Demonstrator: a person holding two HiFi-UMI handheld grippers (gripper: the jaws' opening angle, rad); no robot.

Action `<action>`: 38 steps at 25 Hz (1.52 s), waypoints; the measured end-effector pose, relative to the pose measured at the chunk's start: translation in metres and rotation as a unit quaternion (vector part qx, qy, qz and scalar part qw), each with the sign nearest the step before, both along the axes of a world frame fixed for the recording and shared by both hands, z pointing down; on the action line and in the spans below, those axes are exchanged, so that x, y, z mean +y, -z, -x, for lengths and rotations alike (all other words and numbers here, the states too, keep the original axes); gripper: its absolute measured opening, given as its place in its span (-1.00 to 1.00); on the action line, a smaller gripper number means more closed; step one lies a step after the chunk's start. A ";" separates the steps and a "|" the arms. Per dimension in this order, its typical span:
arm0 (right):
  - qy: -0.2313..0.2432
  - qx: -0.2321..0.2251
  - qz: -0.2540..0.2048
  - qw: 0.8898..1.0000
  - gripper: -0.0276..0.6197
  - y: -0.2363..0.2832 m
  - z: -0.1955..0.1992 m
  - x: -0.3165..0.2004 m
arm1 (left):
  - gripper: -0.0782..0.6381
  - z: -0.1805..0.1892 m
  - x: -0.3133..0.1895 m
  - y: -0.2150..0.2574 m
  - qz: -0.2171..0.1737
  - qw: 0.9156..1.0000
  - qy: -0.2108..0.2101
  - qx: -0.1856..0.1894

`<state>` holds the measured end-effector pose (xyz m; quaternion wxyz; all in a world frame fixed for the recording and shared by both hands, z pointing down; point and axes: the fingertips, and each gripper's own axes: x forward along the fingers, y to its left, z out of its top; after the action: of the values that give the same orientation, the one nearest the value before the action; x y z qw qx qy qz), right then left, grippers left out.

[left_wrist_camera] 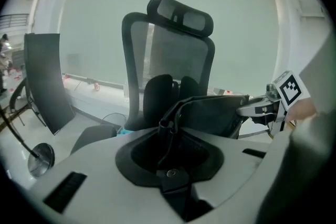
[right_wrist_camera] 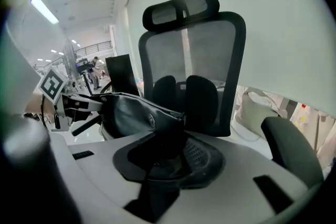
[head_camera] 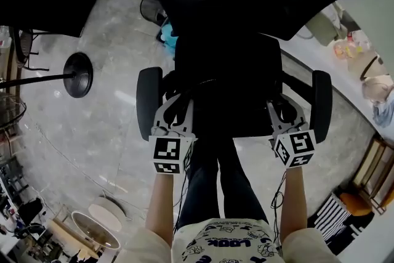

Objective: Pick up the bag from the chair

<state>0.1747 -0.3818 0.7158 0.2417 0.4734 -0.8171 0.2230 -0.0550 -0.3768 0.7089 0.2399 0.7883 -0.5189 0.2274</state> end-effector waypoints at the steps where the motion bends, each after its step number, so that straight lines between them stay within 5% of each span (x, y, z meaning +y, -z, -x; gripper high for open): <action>1: 0.000 -0.001 -0.006 1.000 -0.57 0.013 0.001 -0.001 | -0.56 0.001 0.000 0.012 -0.005 1.000 0.000 0.001; 21: -0.015 -0.052 -0.172 0.984 -0.58 0.307 -0.004 0.001 | -0.58 -0.003 -0.004 0.314 -0.171 0.985 0.006 -0.006; 38: -0.025 -0.078 -0.271 0.959 -0.58 0.450 0.019 0.039 | -0.58 0.019 0.036 0.463 -0.277 0.961 0.019 -0.003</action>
<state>0.1555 -0.3424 0.2662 0.0341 0.5225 -0.8512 0.0355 -0.0745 -0.3406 0.2459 0.0151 0.8131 -0.5774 0.0731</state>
